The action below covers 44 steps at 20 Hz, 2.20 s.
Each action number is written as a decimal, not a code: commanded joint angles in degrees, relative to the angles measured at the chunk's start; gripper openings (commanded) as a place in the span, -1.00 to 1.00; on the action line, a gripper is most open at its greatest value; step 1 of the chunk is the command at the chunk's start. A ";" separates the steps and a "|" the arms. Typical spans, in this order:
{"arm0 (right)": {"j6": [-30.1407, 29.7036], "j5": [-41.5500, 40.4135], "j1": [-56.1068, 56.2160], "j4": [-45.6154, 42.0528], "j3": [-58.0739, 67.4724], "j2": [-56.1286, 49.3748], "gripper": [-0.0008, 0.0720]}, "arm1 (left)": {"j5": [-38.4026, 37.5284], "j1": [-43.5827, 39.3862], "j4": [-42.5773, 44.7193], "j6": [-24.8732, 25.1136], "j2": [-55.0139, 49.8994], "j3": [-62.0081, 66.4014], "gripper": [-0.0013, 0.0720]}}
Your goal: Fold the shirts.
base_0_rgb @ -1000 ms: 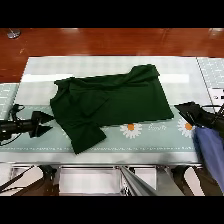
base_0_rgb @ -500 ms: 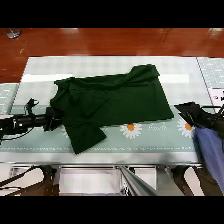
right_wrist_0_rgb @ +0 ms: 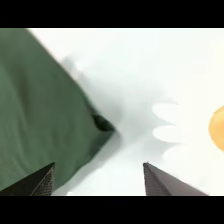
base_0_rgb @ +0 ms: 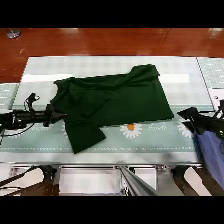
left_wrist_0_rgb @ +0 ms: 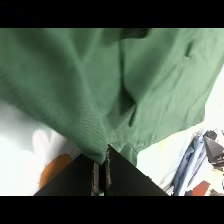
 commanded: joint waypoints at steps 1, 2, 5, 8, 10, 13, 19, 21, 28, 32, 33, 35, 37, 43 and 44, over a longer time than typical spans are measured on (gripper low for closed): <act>-2.86 -0.61 0.02 3.96 1.20 -6.97 0.75 | -1.64 -0.04 -0.22 0.11 0.00 2.14 -0.91; -3.65 -0.46 0.02 5.20 2.08 -9.07 0.75 | -1.60 -0.04 -0.22 0.11 0.00 2.21 -0.91; -5.49 2.27 0.04 7.56 4.92 -14.93 0.75 | -1.40 -0.04 -0.22 0.13 -0.02 2.21 -0.91; -5.70 3.50 3.58 7.52 8.04 -19.26 0.75 | -1.38 -0.04 -0.22 0.15 -0.02 2.21 -0.91; -5.29 1.99 8.79 7.34 11.06 -21.46 0.75 | -1.42 -0.13 -0.22 0.13 -0.02 2.21 -0.91; -0.79 1.51 14.86 5.38 16.44 -25.53 0.57 | -1.68 -0.15 -0.22 -0.20 0.00 2.21 -0.91; 0.11 8.59 20.57 -1.09 28.89 -25.55 -0.91 | -7.58 0.44 -6.60 -2.27 1.25 12.28 -0.91; 0.20 10.21 20.85 -1.22 39.50 -21.73 -0.91 | -8.02 0.31 -14.21 -2.27 4.26 19.93 -0.91; 4.13 10.08 20.79 -10.95 78.75 -7.58 -0.91 | -2.34 0.31 -2.84 -11.85 13.53 61.86 -0.91; 5.38 15.37 20.79 -17.86 85.33 3.15 -0.91 | -4.83 0.31 19.39 -19.34 18.88 80.87 -0.91; 5.60 16.85 20.79 -19.39 85.33 6.16 -0.91 | -5.77 0.31 23.17 -20.46 21.09 83.38 -0.91; 6.73 19.56 20.79 -21.94 85.33 11.45 -0.91 | -6.49 0.24 28.65 -21.00 26.62 84.30 -0.91; 7.65 22.58 20.79 -23.52 85.33 15.50 -0.91 | -8.85 -1.14 35.76 -22.80 32.59 84.24 -0.91; 8.63 35.89 20.79 -24.41 85.31 19.61 -0.91 | -13.55 -19.98 55.28 -27.50 40.24 82.77 -0.91; 8.61 37.29 20.79 -24.41 84.91 19.56 -0.90 | -14.80 -21.68 57.46 -27.61 40.24 80.63 -0.91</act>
